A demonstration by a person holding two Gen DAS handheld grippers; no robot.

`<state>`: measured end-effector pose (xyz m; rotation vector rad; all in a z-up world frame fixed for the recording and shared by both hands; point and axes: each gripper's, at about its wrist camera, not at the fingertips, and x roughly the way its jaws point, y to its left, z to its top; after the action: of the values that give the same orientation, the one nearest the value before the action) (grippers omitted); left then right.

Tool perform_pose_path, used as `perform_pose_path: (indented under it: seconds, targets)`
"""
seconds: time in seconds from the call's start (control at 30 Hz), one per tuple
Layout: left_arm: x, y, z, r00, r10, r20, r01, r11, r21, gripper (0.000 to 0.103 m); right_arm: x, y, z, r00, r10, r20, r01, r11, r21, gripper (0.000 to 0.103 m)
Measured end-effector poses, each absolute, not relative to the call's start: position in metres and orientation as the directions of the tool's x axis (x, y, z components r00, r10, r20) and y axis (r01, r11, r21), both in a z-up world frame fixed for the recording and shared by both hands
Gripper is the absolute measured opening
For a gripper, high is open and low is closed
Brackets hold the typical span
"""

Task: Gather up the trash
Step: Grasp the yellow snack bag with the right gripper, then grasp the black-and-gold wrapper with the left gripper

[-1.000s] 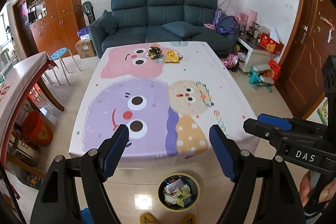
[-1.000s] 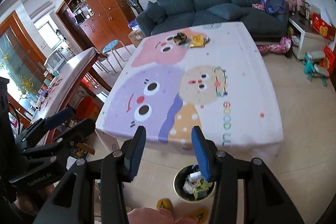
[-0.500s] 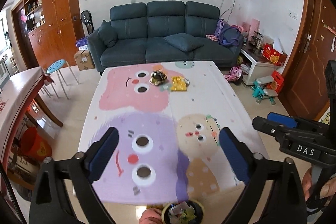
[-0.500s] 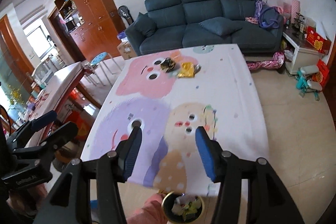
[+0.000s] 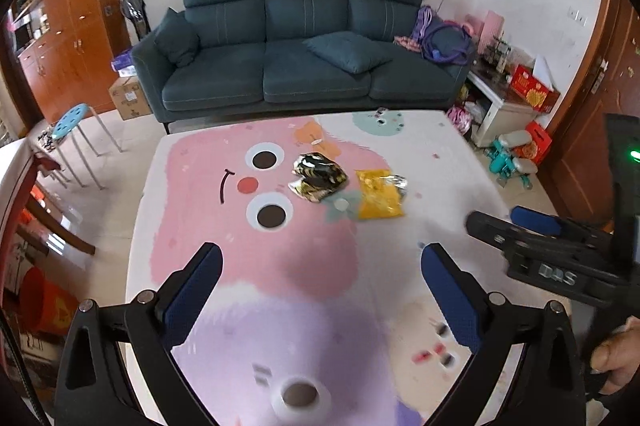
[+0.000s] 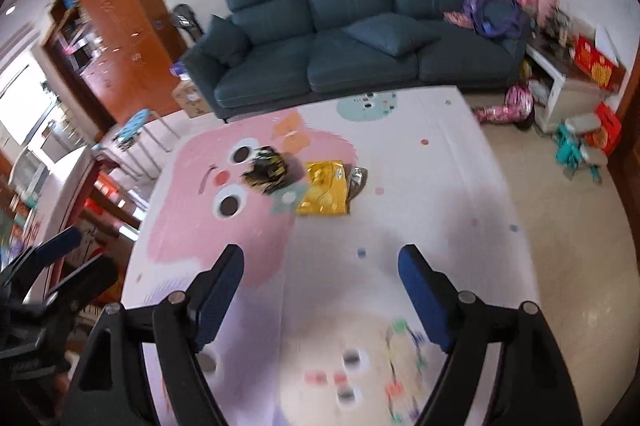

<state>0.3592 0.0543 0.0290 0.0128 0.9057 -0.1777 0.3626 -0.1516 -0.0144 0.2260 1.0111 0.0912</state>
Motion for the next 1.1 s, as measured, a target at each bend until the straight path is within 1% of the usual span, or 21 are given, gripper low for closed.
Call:
perform_pose_path:
  seconds: [0.1,0.23,0.43,0.57,0.6,0.67,0.7,0.73,0.77,0.8,0.83,0.97,1.1]
  targets:
    - [0.4,0.056,0.003,0.571,-0.158,-0.806,0.177,0.982,-0.067,0.099,0.408,-0.148,-0.058,0.481,0.172,-0.86,0.094,0.965,0.245,0.08]
    - [0.448,0.058,-0.029,0.524,-0.175,-0.834,0.191,0.978,-0.085,0.099,0.45,-0.142,-0.102,0.436,0.145,-0.888,0.148,0.962,0.229,0.08]
    - [0.508,0.055,-0.065,0.478,-0.189,-0.858,0.197,0.975,-0.105,0.099,0.477,-0.136,-0.137,0.396,0.094,-0.913,0.187,0.966,0.18,0.08]
    - [0.528,0.051,-0.077,0.453,-0.204,-0.868,0.195,0.973,-0.126,0.099,0.479,-0.126,-0.142,0.41,0.054,-0.911,0.149,0.981,0.125,0.081]
    - [0.532,0.049,-0.079,0.449,-0.208,-0.869,0.194,0.972,-0.133,0.099,0.48,-0.124,-0.143,0.411,0.042,-0.911,0.138,0.985,0.108,0.079]
    - [0.539,0.046,-0.083,0.444,-0.212,-0.871,0.195,0.971,-0.137,0.099,0.478,-0.118,-0.142,0.424,0.004,-0.905,0.102,0.993,0.052,0.068]
    - [0.542,0.044,-0.084,0.443,-0.216,-0.87,0.197,0.97,-0.141,0.099,0.477,-0.115,-0.141,0.434,-0.011,-0.901,0.084,0.996,0.029,0.053]
    - [0.543,0.041,-0.085,0.441,-0.22,-0.87,0.199,0.969,-0.145,0.099,0.475,-0.114,-0.14,0.44,-0.009,-0.898,0.068,0.997,0.024,0.049]
    - [0.545,0.041,-0.086,0.438,-0.223,-0.871,0.2,0.969,-0.148,0.099,0.474,-0.114,-0.14,0.444,-0.01,-0.896,0.067,0.998,0.022,0.046]
    - [0.546,0.039,-0.088,0.434,-0.224,-0.873,0.2,0.968,-0.15,0.099,0.473,-0.116,-0.139,0.449,-0.008,-0.893,0.07,0.997,0.026,0.04]
    - [0.548,0.037,-0.09,0.43,-0.224,-0.875,0.197,0.969,-0.151,0.099,0.472,-0.119,-0.138,0.453,-0.003,-0.892,0.075,0.997,0.034,0.036]
    - [0.558,0.03,-0.104,0.402,-0.204,-0.893,0.166,0.975,-0.148,0.099,0.472,-0.132,-0.136,0.457,0.009,-0.889,0.107,0.992,0.065,0.031]
    - [0.569,0.026,-0.119,0.385,-0.184,-0.905,0.126,0.981,-0.146,0.098,0.47,-0.141,-0.136,0.455,0.025,-0.89,0.127,0.987,0.093,0.028]
